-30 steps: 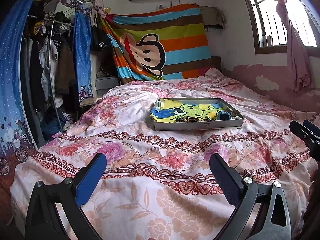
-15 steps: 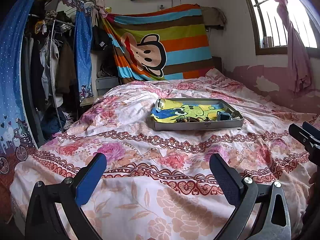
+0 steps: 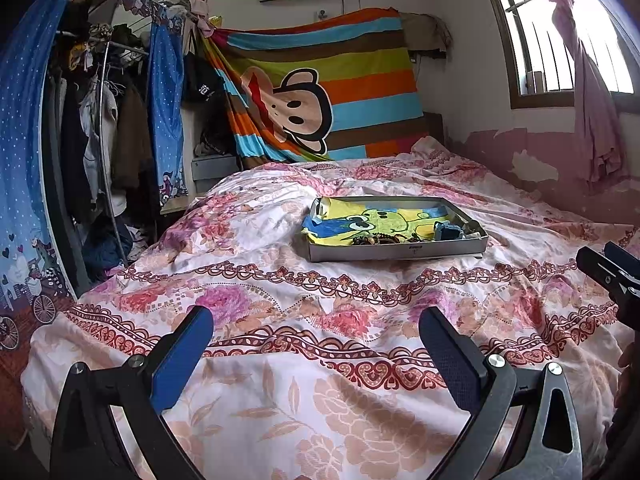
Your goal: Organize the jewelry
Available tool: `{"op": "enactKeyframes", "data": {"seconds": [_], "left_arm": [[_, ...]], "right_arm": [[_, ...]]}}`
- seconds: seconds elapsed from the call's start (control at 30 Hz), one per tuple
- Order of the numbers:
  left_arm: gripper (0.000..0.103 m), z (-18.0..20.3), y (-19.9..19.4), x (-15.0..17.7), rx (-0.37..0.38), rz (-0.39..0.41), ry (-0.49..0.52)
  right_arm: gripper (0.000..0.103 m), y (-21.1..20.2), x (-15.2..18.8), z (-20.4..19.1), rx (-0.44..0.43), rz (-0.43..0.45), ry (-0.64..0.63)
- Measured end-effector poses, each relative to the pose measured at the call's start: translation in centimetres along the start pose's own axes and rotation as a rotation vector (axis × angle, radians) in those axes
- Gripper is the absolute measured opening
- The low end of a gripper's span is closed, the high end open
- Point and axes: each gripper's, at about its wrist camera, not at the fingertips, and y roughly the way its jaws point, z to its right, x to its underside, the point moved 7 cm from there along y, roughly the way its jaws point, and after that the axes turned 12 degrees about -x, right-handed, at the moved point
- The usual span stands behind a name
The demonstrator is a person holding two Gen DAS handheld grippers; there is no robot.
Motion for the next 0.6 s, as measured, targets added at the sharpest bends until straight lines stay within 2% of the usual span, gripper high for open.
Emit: {"op": "enactKeyframes", "data": {"seconds": [0.6], "left_arm": [[0.103, -0.21, -0.12, 0.06, -0.003, 0.006, 0.007]], "right_arm": [[0.102, 0.1, 0.52, -0.34, -0.004, -0.01, 0.002]]}}
